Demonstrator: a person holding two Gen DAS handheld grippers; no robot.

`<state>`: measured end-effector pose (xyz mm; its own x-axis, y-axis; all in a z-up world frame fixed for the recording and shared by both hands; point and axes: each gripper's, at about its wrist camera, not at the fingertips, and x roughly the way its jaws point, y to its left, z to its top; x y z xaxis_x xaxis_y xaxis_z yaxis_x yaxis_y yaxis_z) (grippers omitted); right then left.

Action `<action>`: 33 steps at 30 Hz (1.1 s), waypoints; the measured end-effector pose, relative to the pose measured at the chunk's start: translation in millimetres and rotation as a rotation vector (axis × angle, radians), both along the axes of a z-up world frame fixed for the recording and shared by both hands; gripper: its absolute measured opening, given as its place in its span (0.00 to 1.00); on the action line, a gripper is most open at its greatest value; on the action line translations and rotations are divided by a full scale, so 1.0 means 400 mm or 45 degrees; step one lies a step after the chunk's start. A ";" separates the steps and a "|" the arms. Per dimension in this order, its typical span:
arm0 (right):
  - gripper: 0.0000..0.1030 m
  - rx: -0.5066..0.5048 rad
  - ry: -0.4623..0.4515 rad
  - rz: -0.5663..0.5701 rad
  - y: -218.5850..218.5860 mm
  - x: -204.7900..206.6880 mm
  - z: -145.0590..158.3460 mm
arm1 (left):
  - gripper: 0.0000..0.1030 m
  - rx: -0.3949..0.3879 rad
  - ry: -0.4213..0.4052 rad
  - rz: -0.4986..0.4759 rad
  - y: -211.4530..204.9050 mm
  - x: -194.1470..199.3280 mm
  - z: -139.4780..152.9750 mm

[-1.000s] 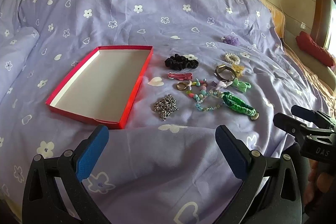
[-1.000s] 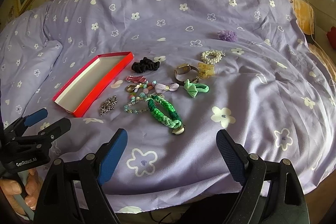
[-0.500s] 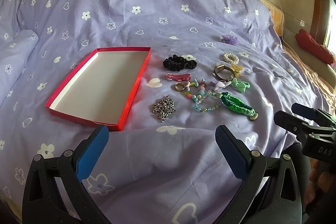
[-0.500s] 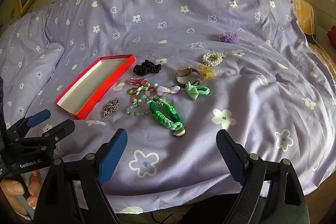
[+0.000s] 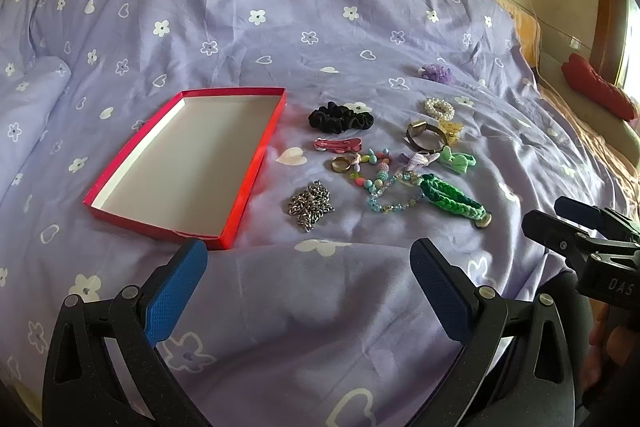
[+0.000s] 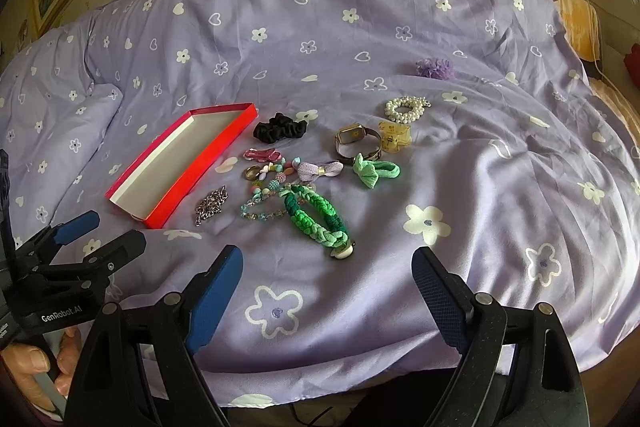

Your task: Organize jewelry

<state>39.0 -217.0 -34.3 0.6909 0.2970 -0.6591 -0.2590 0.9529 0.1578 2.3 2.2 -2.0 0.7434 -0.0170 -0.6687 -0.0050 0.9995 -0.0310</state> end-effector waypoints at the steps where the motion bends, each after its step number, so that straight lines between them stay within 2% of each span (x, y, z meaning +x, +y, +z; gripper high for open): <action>1: 0.86 -0.001 0.000 0.000 0.000 0.000 0.000 | 0.99 -0.001 0.000 -0.001 0.000 0.001 0.000; 21: 0.86 0.035 0.019 0.012 -0.004 0.012 -0.006 | 0.99 -0.004 0.008 -0.014 -0.013 0.006 -0.011; 33: 0.86 0.058 0.034 0.029 -0.012 0.034 -0.014 | 0.99 -0.015 0.040 -0.034 0.003 0.041 -0.024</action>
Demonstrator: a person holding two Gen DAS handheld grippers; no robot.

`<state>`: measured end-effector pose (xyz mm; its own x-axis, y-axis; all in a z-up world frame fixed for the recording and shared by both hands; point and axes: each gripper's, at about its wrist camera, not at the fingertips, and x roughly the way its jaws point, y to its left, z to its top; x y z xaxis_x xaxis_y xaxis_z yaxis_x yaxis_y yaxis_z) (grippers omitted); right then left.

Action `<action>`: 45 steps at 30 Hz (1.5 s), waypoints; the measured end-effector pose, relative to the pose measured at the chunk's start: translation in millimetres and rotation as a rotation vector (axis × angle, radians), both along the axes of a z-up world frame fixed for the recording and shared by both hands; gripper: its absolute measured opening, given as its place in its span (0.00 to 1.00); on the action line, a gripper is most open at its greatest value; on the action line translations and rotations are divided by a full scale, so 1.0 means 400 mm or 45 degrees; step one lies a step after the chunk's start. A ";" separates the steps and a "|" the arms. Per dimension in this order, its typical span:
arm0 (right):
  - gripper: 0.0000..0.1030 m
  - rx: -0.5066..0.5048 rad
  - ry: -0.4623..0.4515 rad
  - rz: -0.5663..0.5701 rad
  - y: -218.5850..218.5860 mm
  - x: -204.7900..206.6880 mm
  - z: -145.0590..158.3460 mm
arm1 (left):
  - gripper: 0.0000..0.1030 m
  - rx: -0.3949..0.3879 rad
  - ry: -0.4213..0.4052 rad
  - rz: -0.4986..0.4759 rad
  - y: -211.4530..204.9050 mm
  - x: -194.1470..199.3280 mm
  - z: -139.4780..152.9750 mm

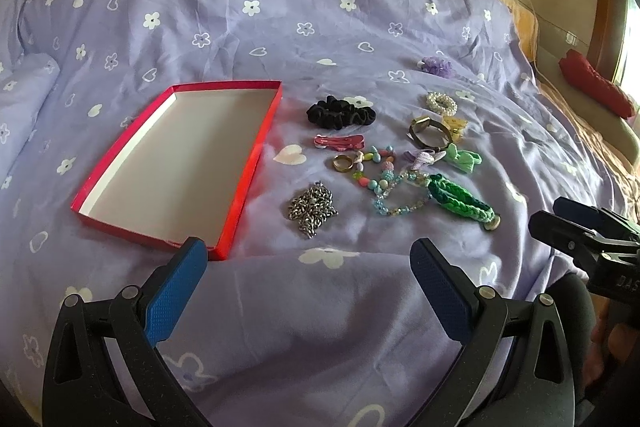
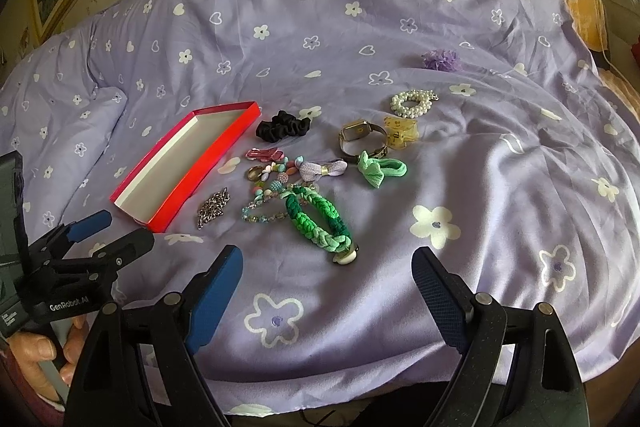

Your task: Organize jewelry

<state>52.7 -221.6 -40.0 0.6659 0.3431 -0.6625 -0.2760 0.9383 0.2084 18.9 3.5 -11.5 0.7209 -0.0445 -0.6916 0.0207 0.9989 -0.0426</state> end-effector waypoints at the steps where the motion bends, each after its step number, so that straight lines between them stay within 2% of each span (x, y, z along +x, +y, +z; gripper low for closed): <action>1: 0.85 0.001 0.000 0.005 0.001 0.003 -0.001 | 0.99 -0.001 0.003 -0.007 0.001 0.004 -0.001; 7: 0.84 -0.004 0.000 0.043 0.004 0.035 -0.007 | 0.94 0.004 0.039 -0.075 0.008 0.061 -0.006; 12: 0.79 -0.015 0.021 0.095 0.013 0.072 -0.013 | 0.87 0.024 0.074 -0.153 0.006 0.119 -0.017; 16: 0.73 -0.035 0.073 0.140 0.024 0.109 -0.034 | 0.84 0.047 0.139 -0.194 0.009 0.172 -0.039; 21: 0.68 -0.060 0.148 0.178 0.037 0.148 -0.070 | 0.74 0.101 0.224 -0.257 0.002 0.223 -0.070; 27: 0.54 -0.073 0.198 0.204 0.050 0.176 -0.100 | 0.68 0.176 0.315 -0.331 -0.024 0.254 -0.115; 32: 0.39 -0.085 0.217 0.220 0.057 0.191 -0.112 | 0.60 0.108 0.387 -0.338 -0.011 0.269 -0.150; 34: 0.31 -0.088 0.216 0.220 0.058 0.194 -0.115 | 0.53 0.065 0.389 -0.345 -0.005 0.270 -0.151; 36: 0.27 -0.087 0.213 0.214 0.057 0.194 -0.117 | 0.37 0.041 0.385 -0.361 -0.005 0.270 -0.151; 37: 0.24 -0.084 0.214 0.210 0.056 0.195 -0.117 | 0.32 0.037 0.382 -0.370 -0.006 0.268 -0.151; 38: 0.23 -0.074 0.214 0.207 0.053 0.195 -0.117 | 0.23 0.031 0.379 -0.378 -0.006 0.267 -0.150; 39: 0.23 -0.061 0.213 0.204 0.050 0.194 -0.116 | 0.18 0.023 0.378 -0.385 -0.006 0.266 -0.148; 45: 0.20 -0.012 0.206 0.190 0.041 0.179 -0.105 | 0.14 -0.027 0.348 -0.372 0.005 0.256 -0.128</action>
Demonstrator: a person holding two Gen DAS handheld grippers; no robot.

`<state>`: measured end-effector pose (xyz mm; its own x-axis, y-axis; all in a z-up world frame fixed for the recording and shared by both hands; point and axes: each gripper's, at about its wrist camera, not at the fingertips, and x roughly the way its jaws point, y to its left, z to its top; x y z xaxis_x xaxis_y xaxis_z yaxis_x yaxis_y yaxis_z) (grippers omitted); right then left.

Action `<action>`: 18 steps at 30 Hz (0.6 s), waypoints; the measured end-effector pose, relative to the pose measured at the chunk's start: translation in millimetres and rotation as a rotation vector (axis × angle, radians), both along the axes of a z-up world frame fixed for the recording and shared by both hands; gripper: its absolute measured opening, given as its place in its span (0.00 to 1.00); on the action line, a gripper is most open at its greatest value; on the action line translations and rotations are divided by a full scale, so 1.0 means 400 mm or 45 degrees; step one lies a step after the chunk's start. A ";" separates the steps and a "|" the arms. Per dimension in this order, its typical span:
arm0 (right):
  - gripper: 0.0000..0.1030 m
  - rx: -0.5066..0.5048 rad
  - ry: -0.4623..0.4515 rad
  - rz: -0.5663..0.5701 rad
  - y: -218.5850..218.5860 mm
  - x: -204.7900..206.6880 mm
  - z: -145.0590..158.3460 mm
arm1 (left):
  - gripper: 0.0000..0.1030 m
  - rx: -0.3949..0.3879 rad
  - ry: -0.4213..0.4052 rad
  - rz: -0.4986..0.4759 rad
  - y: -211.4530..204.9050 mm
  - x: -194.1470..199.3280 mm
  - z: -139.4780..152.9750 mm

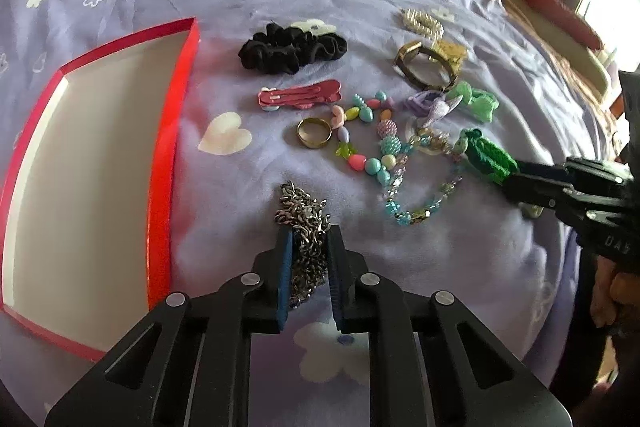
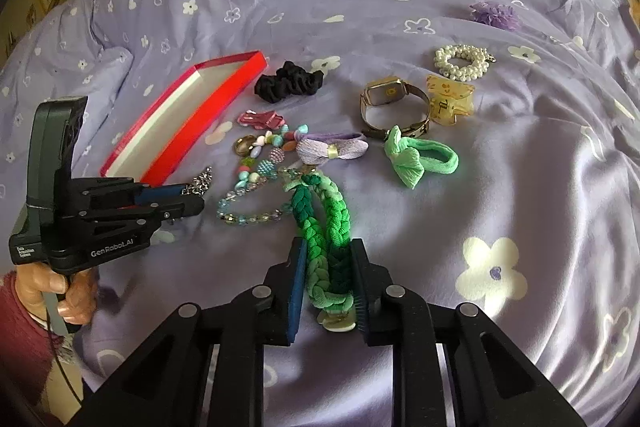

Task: Organize jewelry
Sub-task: 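Grasp the silver chain with the left tool while the right grasps the green braided bracelet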

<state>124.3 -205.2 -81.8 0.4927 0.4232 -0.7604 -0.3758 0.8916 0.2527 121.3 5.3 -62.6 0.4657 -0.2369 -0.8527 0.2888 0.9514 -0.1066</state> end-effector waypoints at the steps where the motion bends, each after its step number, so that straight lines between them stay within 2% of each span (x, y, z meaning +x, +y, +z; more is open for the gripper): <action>1: 0.20 0.004 -0.005 -0.001 0.000 -0.004 0.005 | 0.13 -0.016 -0.010 0.004 0.004 -0.005 0.007; 8: 0.20 0.053 -0.050 0.000 0.011 -0.016 0.054 | 0.12 -0.097 -0.101 0.057 0.032 -0.038 0.077; 18: 0.20 0.104 -0.069 0.082 0.100 0.002 0.098 | 0.12 -0.154 -0.219 0.152 0.106 -0.071 0.168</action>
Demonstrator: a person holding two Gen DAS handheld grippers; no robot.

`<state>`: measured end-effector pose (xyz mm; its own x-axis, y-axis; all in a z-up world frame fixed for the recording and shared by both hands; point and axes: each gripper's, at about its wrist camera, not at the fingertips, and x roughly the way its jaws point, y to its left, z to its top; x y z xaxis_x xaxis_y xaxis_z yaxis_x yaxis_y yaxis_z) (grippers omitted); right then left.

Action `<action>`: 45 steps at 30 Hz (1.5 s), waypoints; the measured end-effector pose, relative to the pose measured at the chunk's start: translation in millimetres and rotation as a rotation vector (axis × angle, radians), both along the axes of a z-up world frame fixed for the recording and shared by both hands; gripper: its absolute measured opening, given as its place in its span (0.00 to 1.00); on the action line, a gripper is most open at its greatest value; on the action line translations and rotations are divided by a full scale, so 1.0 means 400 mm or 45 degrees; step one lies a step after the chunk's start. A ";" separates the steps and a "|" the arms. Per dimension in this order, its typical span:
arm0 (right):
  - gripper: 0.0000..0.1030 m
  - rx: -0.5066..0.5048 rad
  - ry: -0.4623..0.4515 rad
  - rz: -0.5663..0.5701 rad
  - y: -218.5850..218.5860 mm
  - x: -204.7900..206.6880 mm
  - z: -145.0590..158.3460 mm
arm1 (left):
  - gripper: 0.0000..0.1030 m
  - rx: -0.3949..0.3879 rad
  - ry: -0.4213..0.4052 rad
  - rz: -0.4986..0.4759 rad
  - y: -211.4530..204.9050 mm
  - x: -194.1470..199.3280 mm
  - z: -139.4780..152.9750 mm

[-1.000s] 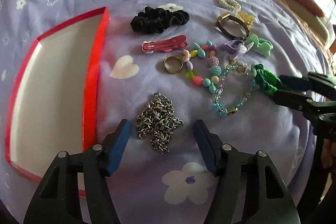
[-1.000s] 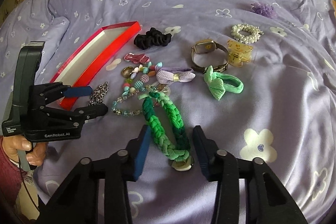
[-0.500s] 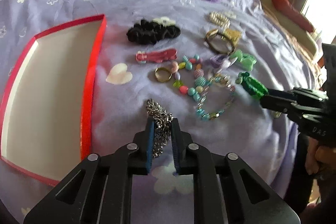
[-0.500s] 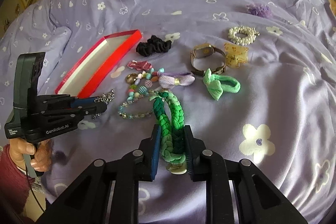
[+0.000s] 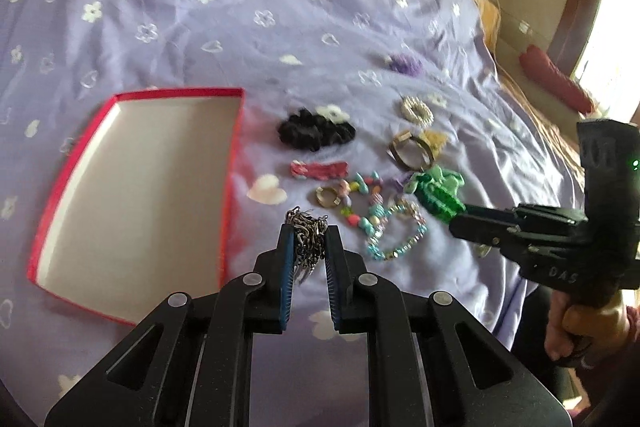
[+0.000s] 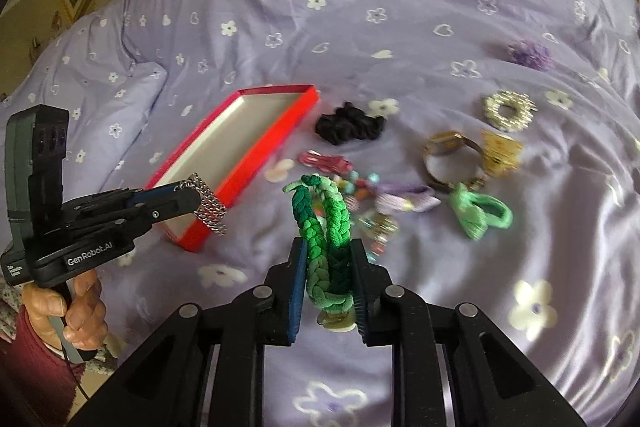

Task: Organize jewelry
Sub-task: 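Carry chain and green bracelet into the red box and open both tools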

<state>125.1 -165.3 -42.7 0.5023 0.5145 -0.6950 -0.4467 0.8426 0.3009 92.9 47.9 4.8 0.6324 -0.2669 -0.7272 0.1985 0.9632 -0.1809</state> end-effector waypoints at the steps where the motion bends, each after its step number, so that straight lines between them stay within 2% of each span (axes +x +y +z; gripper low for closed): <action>1: 0.20 0.008 0.001 0.010 0.013 0.005 0.003 | 0.12 -0.005 -0.006 0.011 0.011 0.001 0.005; 10: 0.20 0.057 -0.015 0.128 0.163 0.065 0.033 | 0.12 -0.004 -0.050 0.146 0.141 0.025 0.036; 18: 0.20 0.085 0.013 0.205 0.312 0.150 0.032 | 0.12 0.006 -0.055 0.240 0.250 0.095 0.021; 29: 0.20 0.018 0.074 0.259 0.491 0.308 -0.031 | 0.12 -0.016 0.034 0.344 0.376 0.258 -0.075; 34: 0.20 -0.039 0.108 0.275 0.539 0.362 -0.075 | 0.12 -0.008 0.080 0.369 0.400 0.306 -0.124; 39: 0.21 -0.100 0.153 0.300 0.563 0.384 -0.119 | 0.12 -0.006 0.128 0.374 0.403 0.327 -0.169; 45: 0.25 -0.144 0.134 0.319 0.576 0.383 -0.122 | 0.13 -0.005 0.173 0.366 0.405 0.335 -0.183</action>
<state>278.3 65.1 -91.6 0.2914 0.5296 -0.7967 -0.6165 0.7408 0.2669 226.7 209.7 -68.4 0.5792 -0.0941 -0.8097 -0.1084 0.9756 -0.1909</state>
